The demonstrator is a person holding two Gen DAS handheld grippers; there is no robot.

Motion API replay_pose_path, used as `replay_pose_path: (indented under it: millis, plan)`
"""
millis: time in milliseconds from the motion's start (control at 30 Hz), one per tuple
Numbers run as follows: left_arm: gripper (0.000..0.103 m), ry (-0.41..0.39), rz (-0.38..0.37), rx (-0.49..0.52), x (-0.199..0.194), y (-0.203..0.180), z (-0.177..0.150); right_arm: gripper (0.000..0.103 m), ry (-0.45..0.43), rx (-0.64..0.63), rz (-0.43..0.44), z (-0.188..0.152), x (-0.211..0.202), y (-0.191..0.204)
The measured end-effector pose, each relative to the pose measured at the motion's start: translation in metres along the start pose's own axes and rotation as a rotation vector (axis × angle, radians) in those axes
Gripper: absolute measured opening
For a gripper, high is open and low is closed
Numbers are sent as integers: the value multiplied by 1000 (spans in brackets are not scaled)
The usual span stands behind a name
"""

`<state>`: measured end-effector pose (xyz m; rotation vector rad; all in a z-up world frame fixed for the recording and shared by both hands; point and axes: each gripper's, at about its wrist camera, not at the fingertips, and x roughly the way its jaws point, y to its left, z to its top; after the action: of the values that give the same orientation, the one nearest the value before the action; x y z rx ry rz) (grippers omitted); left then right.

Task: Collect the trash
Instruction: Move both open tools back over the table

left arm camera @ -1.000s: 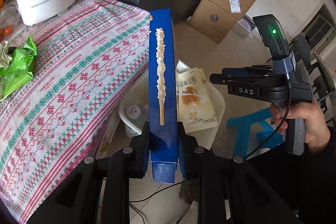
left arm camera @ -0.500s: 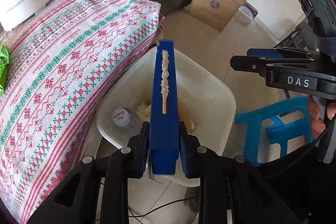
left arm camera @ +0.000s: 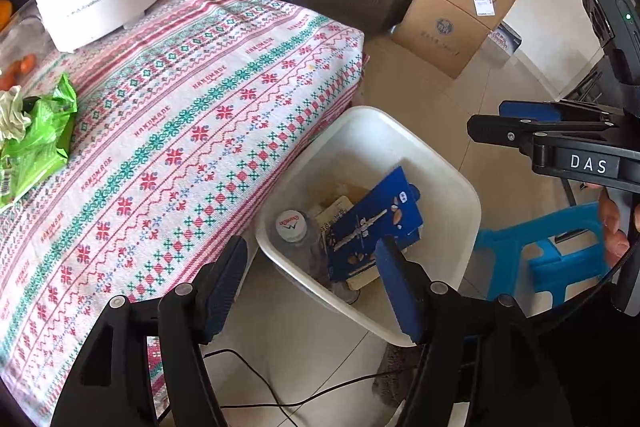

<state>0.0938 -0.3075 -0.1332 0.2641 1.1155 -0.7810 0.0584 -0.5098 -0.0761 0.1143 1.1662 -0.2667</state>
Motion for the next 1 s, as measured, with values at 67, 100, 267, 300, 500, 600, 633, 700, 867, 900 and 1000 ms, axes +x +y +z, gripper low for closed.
replay_pose_path:
  millis: [67,100,267,300,500,600,633,700,867,900,1000]
  plan:
    - [70,-6,14,-13,-6,8,-2,64,-7,-20,4,5,-1,10]
    - [71,-9,23,-21,-10,12,-3,65,-10,-27,4,7,-2,14]
    - [77,-36,89,-70,-30,40,-10,67,-27,-55,24,20,-5,40]
    - [79,-44,108,-83,-36,48,-13,68,-32,-61,29,22,-6,46]
    - [83,-71,210,-166,-62,95,-25,72,-57,-116,66,40,-9,92]
    - [83,-70,247,-212,-76,123,-32,73,-63,-143,82,48,-7,116]
    - [83,-69,259,-232,-81,133,-34,73,-64,-151,88,51,-7,125]
    - [83,-71,288,-281,-91,156,-39,74,-66,-165,102,55,-4,140]
    - [83,-95,382,-437,-120,229,-41,78,-34,-203,154,69,16,179]
    - [83,-105,393,-475,-126,246,-39,78,-31,-206,164,73,20,186]
    - [83,-128,392,-565,-135,289,-33,78,-29,-230,177,89,33,208]
